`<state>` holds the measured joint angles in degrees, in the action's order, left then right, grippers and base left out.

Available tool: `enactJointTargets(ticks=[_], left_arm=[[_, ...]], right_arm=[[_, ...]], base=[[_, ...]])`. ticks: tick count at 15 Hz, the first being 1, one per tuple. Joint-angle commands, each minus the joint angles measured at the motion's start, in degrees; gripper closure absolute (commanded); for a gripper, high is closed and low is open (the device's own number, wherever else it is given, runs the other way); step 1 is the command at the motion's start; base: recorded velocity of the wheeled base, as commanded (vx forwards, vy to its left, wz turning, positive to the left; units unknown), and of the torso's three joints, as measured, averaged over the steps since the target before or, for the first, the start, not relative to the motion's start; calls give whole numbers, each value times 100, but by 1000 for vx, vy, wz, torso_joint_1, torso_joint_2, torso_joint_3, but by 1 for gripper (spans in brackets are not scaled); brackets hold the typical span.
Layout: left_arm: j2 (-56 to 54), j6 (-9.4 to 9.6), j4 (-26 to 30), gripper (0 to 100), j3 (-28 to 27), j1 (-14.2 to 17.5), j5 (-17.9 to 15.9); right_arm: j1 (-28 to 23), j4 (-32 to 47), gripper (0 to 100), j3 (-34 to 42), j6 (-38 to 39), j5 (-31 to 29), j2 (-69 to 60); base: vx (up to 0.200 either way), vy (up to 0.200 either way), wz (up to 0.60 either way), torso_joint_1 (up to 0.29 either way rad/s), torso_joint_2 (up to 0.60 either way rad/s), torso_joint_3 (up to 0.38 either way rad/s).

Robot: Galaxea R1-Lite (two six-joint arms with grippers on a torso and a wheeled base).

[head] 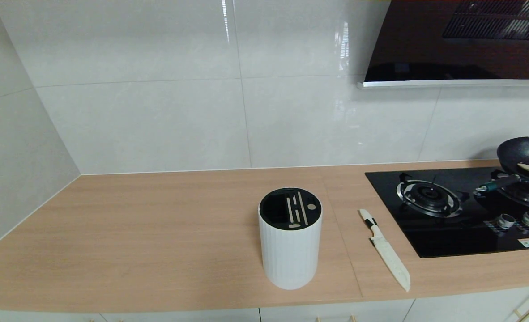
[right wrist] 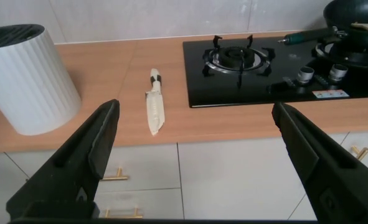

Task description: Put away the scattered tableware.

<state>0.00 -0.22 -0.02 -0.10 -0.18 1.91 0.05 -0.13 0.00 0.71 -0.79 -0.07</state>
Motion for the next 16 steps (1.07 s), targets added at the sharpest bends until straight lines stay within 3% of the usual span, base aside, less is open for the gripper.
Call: enactJointTargets(ticks=[1, 2, 3, 7, 10, 16], left_arm=[[9, 4, 2, 0, 1, 1, 2], [9, 4, 2, 0, 1, 1, 2], [9, -4, 2, 0, 1, 1, 2], [9, -4, 2, 0, 1, 1, 2], [9, -4, 2, 0, 1, 1, 2], [9, -4, -6, 0, 1, 1, 2]], right_arm=[[4, -4, 0, 0, -62, 9, 7], [4, -31, 0, -97, -185, 70, 25], [74, 22, 0, -765, -167, 360, 447], [127, 5, 0, -2276, -150, 1204, 3356], [171, 5, 0, -3138, -150, 1275, 5254], [927, 5, 0, -4623, -159, 1222, 8287]], base=[[0, 0, 0, 0, 0, 0], [0, 0, 0, 0, 0, 0], [0, 0, 0, 0, 0, 0], [0, 0, 0, 0, 0, 0], [0, 0, 0, 0, 0, 0], [0, 0, 0, 0, 0, 0]])
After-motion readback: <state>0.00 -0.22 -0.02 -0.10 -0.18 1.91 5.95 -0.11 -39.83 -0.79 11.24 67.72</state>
